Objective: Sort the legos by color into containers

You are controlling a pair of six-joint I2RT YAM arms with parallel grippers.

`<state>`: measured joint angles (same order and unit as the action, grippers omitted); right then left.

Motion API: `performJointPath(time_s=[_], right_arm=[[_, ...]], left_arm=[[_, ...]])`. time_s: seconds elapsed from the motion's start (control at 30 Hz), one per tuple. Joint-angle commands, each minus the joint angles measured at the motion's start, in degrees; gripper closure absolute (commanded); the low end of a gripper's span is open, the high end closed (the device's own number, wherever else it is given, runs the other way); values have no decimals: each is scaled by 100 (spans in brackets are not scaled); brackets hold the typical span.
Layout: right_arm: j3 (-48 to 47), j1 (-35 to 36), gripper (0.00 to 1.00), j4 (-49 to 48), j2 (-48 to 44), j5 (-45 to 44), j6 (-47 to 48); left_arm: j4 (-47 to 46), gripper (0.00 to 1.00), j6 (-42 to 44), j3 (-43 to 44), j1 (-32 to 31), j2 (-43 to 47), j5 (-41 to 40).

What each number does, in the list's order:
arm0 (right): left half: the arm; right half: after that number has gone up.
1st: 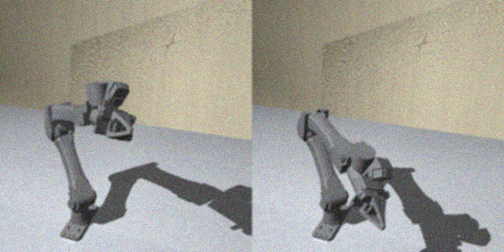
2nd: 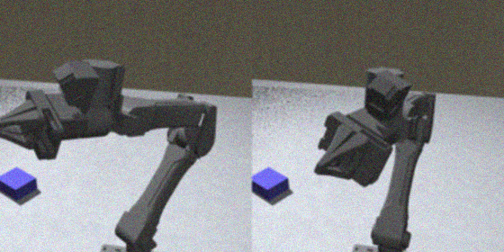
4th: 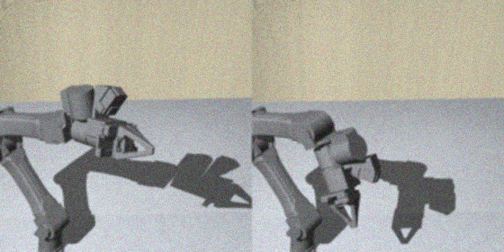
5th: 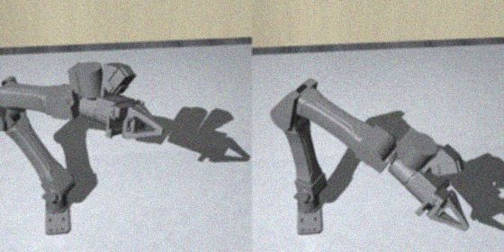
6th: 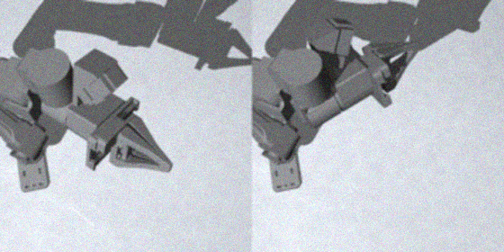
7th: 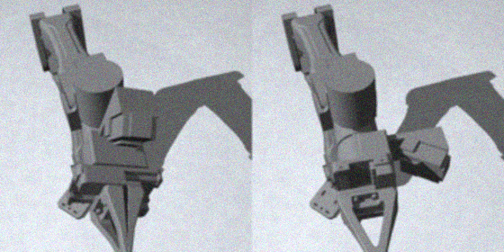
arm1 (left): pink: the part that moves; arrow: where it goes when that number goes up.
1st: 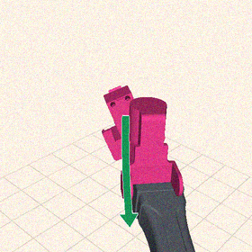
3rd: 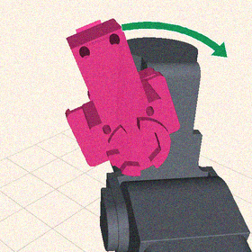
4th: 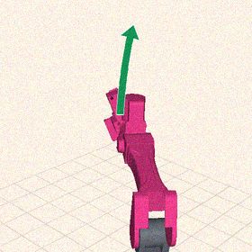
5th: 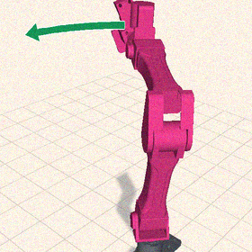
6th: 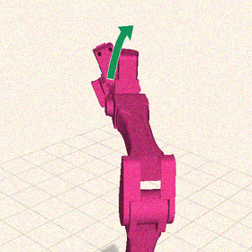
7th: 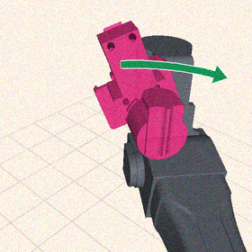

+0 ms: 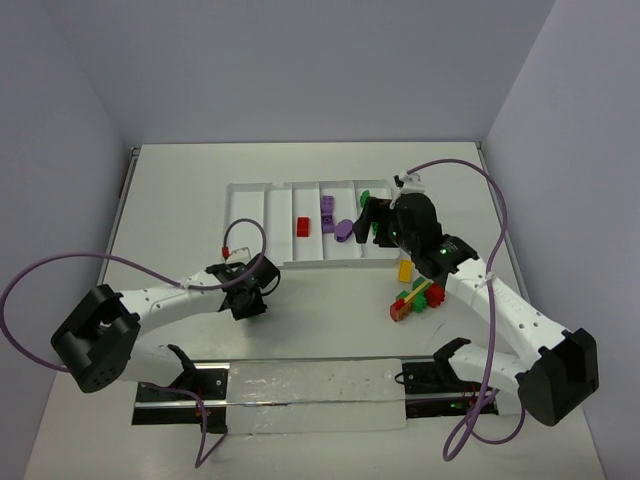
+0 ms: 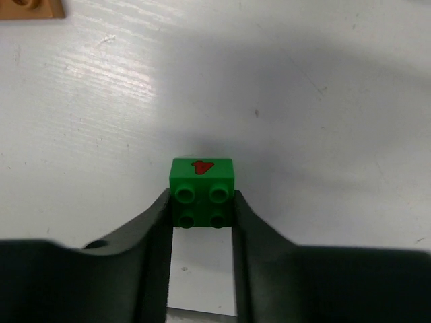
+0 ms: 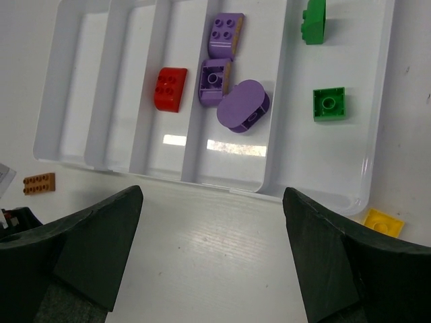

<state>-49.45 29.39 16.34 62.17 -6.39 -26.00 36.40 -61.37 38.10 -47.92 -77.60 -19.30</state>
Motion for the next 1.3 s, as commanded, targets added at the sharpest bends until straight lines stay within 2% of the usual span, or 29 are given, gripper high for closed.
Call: performJointPath(time_s=[0.0, 0.03, 0.07, 0.2, 0.33, 0.57, 0.73, 0.9, 1.0, 1.07, 1.2, 1.27], right_arm=[[-195, 32, 8, 8, -99, 26, -55], [-218, 32, 8, 52, -107, -40, -41], [-223, 32, 8, 110, -116, -55, -30], [-330, 32, 7, 519, -212, -477, 122], [-372, 30, 7, 1020, -315, -903, 275], [-174, 6, 6, 1420, -630, -1099, 237], [22, -21, 6, 1447, -829, -1071, 165], [161, -22, 6, 1427, -940, -969, 13], [171, -29, 6, 1425, -992, -935, -27], [181, -29, 6, 1433, -1013, -951, -20], [190, -29, 6, 1383, -956, -945, -37], [190, -29, 6, 1358, -922, -879, -68]], left_arm=[[-62, 91, 7, 332, -76, -182, -67], [-112, 98, 89, 373, -106, -200, 6], [-158, 100, 148, 416, -146, -196, 23], [-342, 100, 186, 772, -381, -177, 205], [-870, 100, 141, 1348, -602, -534, 671], [-1113, 100, -23, 2603, -855, -1726, 725], [-1221, 99, -11, 2974, -969, -2385, 795], [-1306, 77, 81, 3217, -1000, -2829, 997], [-1323, 50, 123, 3231, -1030, -2844, 1071], [-1353, 45, 218, 3230, -1077, -2781, 1094], [-1136, 27, 377, 3297, -1165, -2475, 970], [-912, 24, 501, 3357, -1262, -2332, 772]])
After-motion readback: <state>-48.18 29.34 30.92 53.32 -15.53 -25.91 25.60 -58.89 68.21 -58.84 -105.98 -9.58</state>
